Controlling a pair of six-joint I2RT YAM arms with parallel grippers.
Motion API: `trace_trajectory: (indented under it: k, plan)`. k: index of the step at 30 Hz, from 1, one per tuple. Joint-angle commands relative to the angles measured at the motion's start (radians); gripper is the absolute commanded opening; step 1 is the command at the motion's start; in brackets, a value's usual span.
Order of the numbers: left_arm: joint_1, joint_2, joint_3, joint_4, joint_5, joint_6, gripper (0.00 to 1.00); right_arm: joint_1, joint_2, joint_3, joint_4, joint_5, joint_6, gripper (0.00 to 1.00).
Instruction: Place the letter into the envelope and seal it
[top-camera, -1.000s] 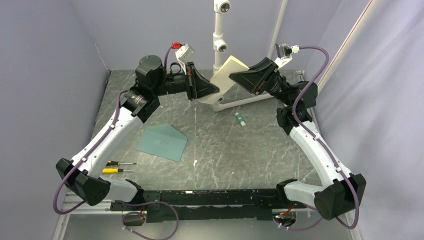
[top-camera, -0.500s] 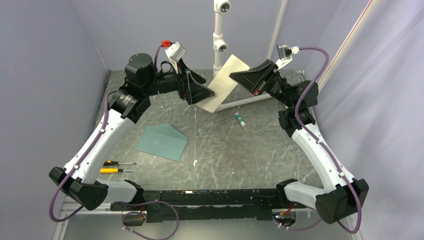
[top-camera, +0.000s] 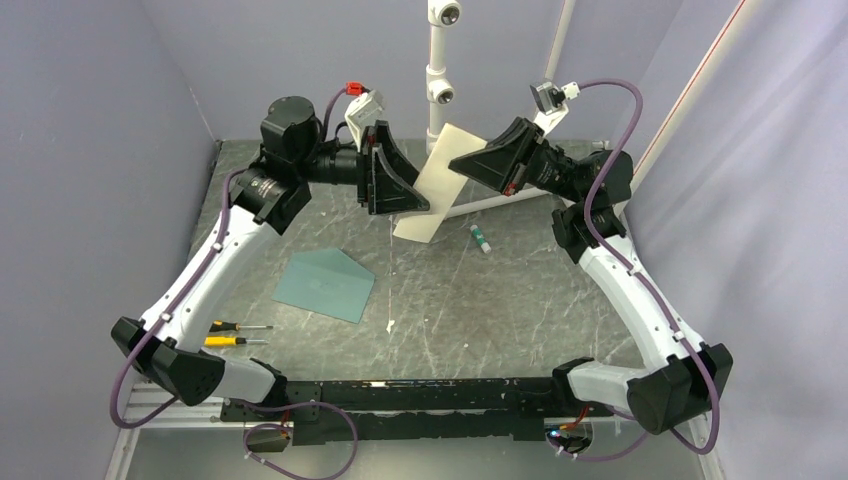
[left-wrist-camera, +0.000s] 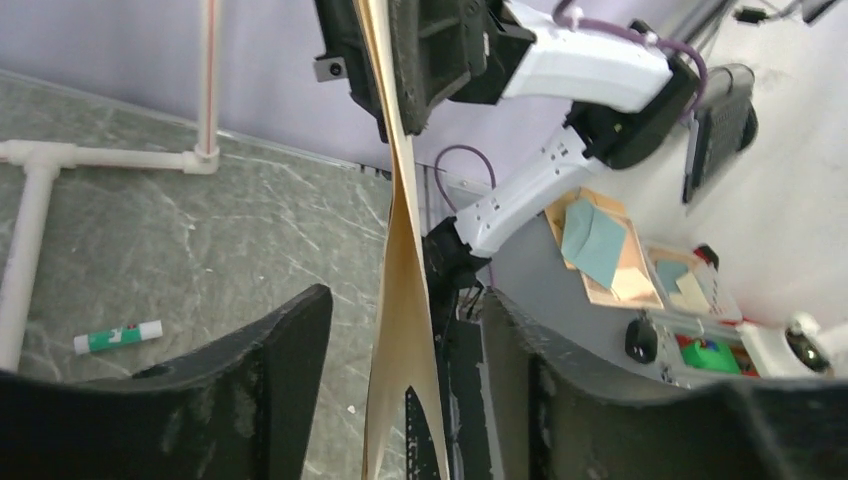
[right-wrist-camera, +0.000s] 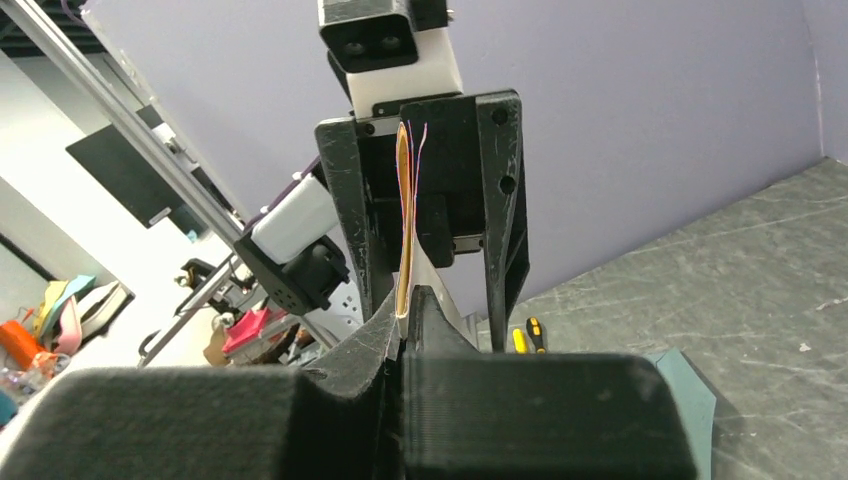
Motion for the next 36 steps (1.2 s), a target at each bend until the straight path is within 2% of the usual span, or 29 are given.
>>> trace_trajectory:
  k: [1, 8, 10, 11, 13, 14, 16, 18, 20, 21, 22, 23, 24, 26, 27, 28, 30, 31, 34, 36]
  plan:
    - [0.002, 0.011, 0.040, 0.060, 0.157, -0.027, 0.53, 0.004, -0.003, 0.051, 0.073, -0.021, 0.015, 0.00]
    - [0.003, 0.011, 0.045, 0.001, 0.132, 0.023, 0.04, 0.004, 0.016, 0.072, 0.103, -0.037, 0.028, 0.00]
    - [0.003, 0.011, 0.053, -0.017, 0.127, 0.038, 0.02, 0.004, 0.020, 0.091, 0.076, -0.046, 0.007, 0.01]
    - [0.004, 0.011, 0.059, -0.033, 0.128, 0.047, 0.03, 0.004, 0.021, 0.105, 0.045, -0.049, -0.016, 0.17]
    - [0.005, 0.011, 0.074, -0.074, 0.131, 0.080, 0.02, 0.003, 0.021, 0.142, -0.064, -0.049, -0.082, 0.38]
    - [0.005, 0.011, 0.081, -0.096, 0.133, 0.097, 0.03, 0.004, 0.021, 0.169, -0.120, -0.049, -0.123, 0.44]
    - [0.009, 0.009, 0.092, -0.133, 0.138, 0.128, 0.03, 0.004, 0.026, 0.222, -0.223, -0.062, -0.211, 0.48]
    - [0.010, 0.010, 0.108, -0.168, 0.143, 0.152, 0.02, 0.004, 0.035, 0.274, -0.304, -0.086, -0.268, 0.45]
    - [0.012, 0.013, 0.121, -0.185, 0.152, 0.164, 0.03, 0.004, 0.055, 0.324, -0.337, -0.131, -0.283, 0.38]
    - [0.012, 0.014, 0.124, -0.188, 0.158, 0.163, 0.02, 0.004, 0.063, 0.342, -0.351, -0.150, -0.286, 0.31]
    - [0.012, 0.014, 0.125, -0.183, 0.159, 0.156, 0.02, 0.004, 0.066, 0.354, -0.360, -0.160, -0.291, 0.18]
    - [0.012, 0.013, 0.122, -0.171, 0.156, 0.142, 0.07, 0.004, 0.069, 0.361, -0.364, -0.161, -0.293, 0.05]
    - [0.012, 0.010, 0.117, -0.150, 0.150, 0.122, 0.18, 0.004, 0.068, 0.359, -0.358, -0.148, -0.290, 0.00]
    - [0.012, 0.002, 0.097, -0.060, 0.157, 0.059, 0.32, 0.004, 0.059, 0.350, -0.329, -0.100, -0.286, 0.00]
    - [0.013, -0.004, 0.079, -0.004, 0.156, 0.010, 0.43, 0.004, 0.050, 0.342, -0.309, -0.070, -0.285, 0.00]
    - [0.012, -0.011, 0.059, 0.051, 0.150, -0.033, 0.48, 0.004, 0.040, 0.332, -0.291, -0.019, -0.281, 0.00]
    - [0.013, -0.026, 0.015, 0.184, 0.141, -0.131, 0.47, 0.004, 0.027, 0.307, -0.208, 0.026, -0.243, 0.00]
    - [0.013, -0.032, -0.010, 0.222, 0.129, -0.167, 0.53, 0.004, 0.024, 0.298, -0.168, 0.049, -0.218, 0.00]
    - [0.014, -0.043, -0.035, 0.255, 0.051, -0.196, 0.70, 0.004, 0.020, 0.284, -0.096, 0.118, -0.163, 0.00]
    - [0.014, -0.056, -0.054, 0.267, -0.005, -0.212, 0.71, 0.004, 0.002, 0.264, -0.052, 0.168, -0.147, 0.00]
